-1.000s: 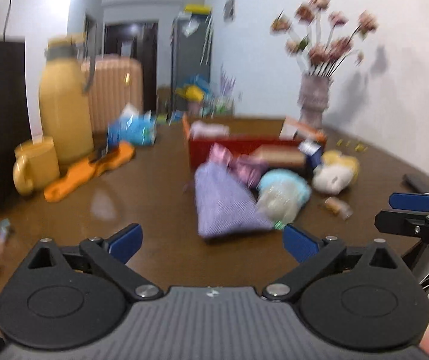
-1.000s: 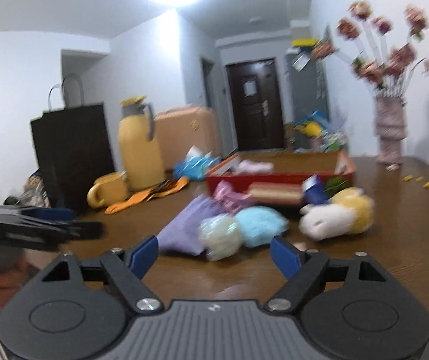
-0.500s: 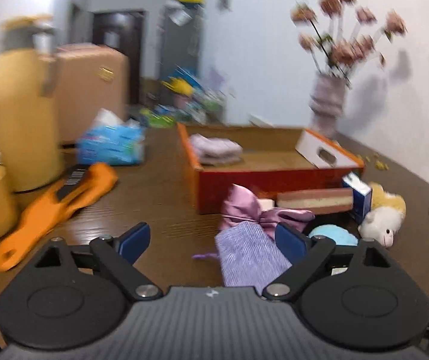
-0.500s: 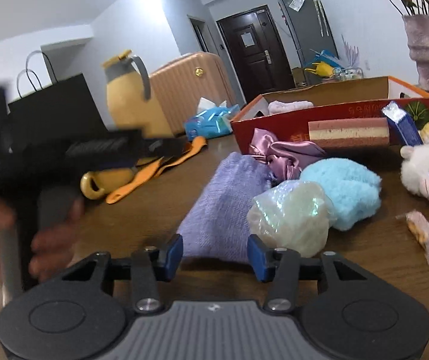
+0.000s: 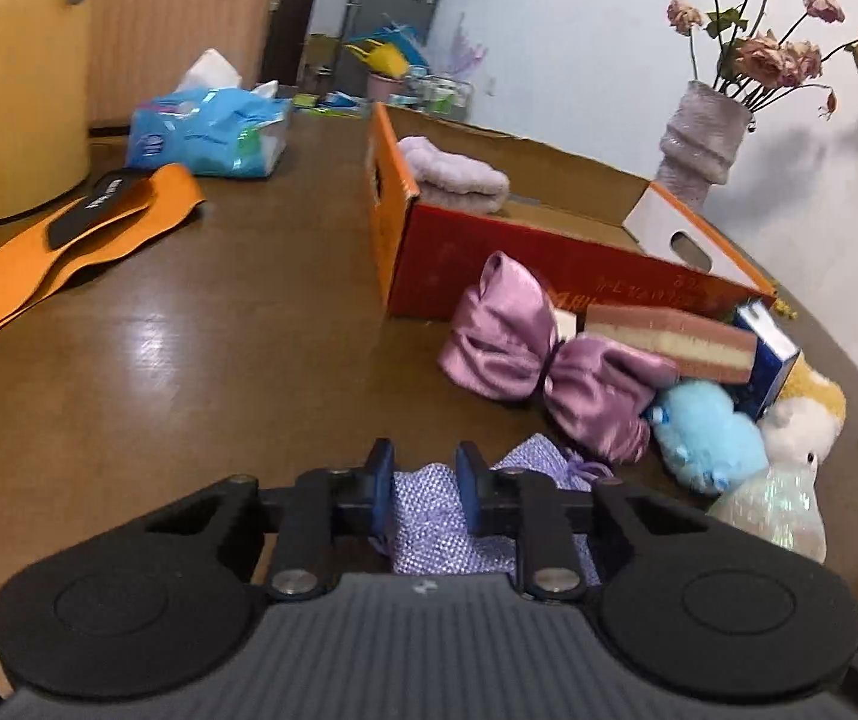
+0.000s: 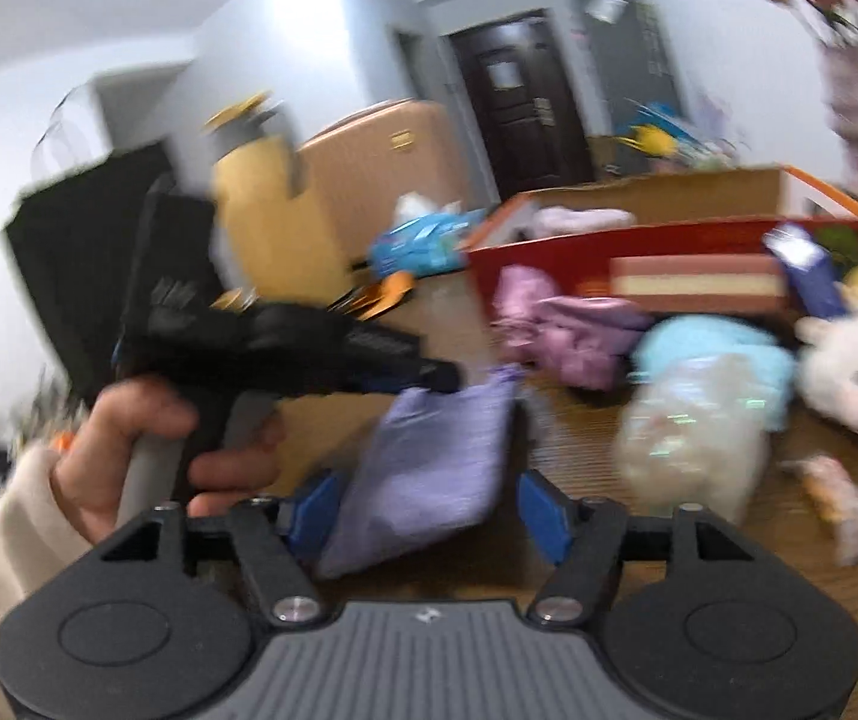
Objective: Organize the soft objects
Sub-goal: 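Lift the purple pouch with the left gripper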
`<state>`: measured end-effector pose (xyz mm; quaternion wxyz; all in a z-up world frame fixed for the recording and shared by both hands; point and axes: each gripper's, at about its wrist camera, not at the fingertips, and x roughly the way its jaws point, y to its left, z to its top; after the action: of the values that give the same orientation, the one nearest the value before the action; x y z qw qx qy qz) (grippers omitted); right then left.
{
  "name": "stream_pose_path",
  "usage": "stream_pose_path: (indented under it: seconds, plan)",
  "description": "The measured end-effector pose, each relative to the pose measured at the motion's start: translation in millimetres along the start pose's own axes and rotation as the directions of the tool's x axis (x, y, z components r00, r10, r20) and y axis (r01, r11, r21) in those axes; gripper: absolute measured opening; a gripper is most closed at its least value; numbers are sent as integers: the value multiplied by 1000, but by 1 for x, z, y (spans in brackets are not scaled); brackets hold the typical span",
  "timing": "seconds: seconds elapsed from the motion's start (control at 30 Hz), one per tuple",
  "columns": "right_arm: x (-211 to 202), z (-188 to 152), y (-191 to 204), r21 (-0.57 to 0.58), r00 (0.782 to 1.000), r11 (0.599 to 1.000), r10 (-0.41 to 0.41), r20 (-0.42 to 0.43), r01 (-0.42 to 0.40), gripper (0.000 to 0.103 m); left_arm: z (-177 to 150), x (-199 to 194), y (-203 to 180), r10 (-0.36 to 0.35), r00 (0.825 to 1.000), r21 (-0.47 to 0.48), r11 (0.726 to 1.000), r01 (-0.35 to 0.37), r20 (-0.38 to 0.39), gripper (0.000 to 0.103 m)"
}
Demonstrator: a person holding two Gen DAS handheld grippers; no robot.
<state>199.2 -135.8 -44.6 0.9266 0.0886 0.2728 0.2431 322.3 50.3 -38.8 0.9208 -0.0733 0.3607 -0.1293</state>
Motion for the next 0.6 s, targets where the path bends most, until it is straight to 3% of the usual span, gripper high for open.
stream_pose_path:
  seconds: [0.07, 0.1, 0.13, 0.23, 0.33, 0.43, 0.5, 0.57, 0.6]
  plan:
    - [6, -6, 15, -75, 999, 997, -37, -9, 37, 57, -10, -11, -3, 30, 1000, -1, 1000, -30, 5, 18]
    - [8, -8, 17, -85, 998, 995, -59, -15, 58, 45, -16, -19, -4, 53, 999, -4, 999, -53, 7, 18]
    - [7, -10, 17, -79, 998, 995, -59, -25, 57, 44, -23, -28, -4, 81, 997, -6, 997, -81, 8, 17]
    - [-11, -14, 2, -37, 999, 999, -24, -43, 22, 42, -50, -60, -10, 111, 994, -20, 994, -110, 20, 16]
    - [-38, -22, -14, -60, 997, 997, -60, -49, 57, 49, -82, -89, -32, 72, 997, 41, 996, -73, 43, 16]
    - [-60, -23, -29, -19, 991, 991, -134, -13, 134, 51, -97, -111, -45, 10, 997, 39, 999, -13, 73, 18]
    - [-69, -22, -32, -12, 990, 990, -140, 24, 140, 51, -98, -124, -48, -67, 993, 37, 997, 64, 94, 25]
    - [-77, -22, -34, 4, 992, 993, -116, 51, 116, 51, -96, -135, -49, -84, 987, 35, 996, 80, 135, 63]
    - [-79, -22, -34, 16, 993, 995, -100, 59, 99, 51, -96, -139, -48, -62, 986, 20, 998, 60, 157, 71]
